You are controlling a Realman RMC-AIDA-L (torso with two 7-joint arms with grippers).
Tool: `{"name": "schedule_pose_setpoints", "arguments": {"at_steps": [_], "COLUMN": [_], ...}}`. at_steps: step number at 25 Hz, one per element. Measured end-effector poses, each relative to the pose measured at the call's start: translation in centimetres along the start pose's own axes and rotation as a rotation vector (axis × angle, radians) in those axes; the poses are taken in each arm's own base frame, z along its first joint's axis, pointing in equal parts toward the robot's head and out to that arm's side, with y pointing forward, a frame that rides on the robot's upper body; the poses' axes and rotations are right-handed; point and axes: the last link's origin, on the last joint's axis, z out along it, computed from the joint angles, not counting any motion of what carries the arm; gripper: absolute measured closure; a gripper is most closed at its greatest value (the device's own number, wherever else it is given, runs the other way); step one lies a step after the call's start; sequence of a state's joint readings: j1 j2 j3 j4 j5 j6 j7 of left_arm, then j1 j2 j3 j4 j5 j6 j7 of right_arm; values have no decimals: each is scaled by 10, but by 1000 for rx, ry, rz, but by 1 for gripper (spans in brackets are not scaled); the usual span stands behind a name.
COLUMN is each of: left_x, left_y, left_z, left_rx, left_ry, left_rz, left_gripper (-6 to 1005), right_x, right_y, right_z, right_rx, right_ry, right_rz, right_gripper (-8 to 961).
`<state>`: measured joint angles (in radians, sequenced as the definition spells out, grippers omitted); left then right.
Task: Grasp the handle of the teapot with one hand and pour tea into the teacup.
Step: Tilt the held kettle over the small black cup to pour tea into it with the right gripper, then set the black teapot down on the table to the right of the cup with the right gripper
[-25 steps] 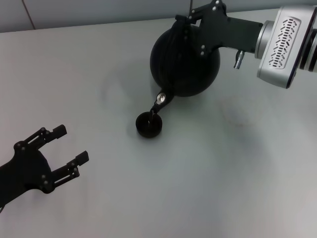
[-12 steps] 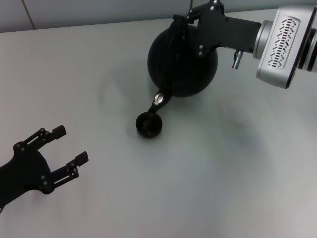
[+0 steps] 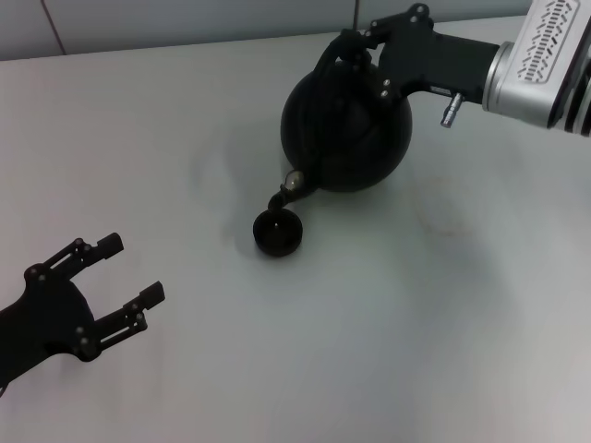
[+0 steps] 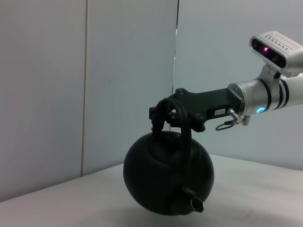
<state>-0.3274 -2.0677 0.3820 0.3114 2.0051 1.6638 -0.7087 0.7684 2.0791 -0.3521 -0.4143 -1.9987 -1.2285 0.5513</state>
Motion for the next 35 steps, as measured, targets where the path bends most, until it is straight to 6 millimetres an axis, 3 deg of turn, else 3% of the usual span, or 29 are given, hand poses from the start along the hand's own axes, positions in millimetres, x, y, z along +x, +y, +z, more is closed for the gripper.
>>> {"name": "schedule_pose_setpoints", "arguments": {"at_steps": [8, 18, 27, 35], "left_x": [1, 2, 2, 2], "left_y": [-1, 0, 0, 0], "left_z": [0, 1, 1, -1], "left_rx": [-2, -8, -17, -13], "left_ry": [2, 7, 7, 4], "left_rz": [2, 4, 6, 7], "left_gripper": [192, 192, 192, 191], "right_x": [8, 25, 32, 45], "right_y": [-1, -2, 4, 14], "right_z": [-12, -47, -56, -97], "right_rx": [52, 174, 190, 265], "right_ry": [3, -40, -31, -58], "right_rz": [186, 531, 570, 605], "right_gripper": [877, 877, 876, 876]}}
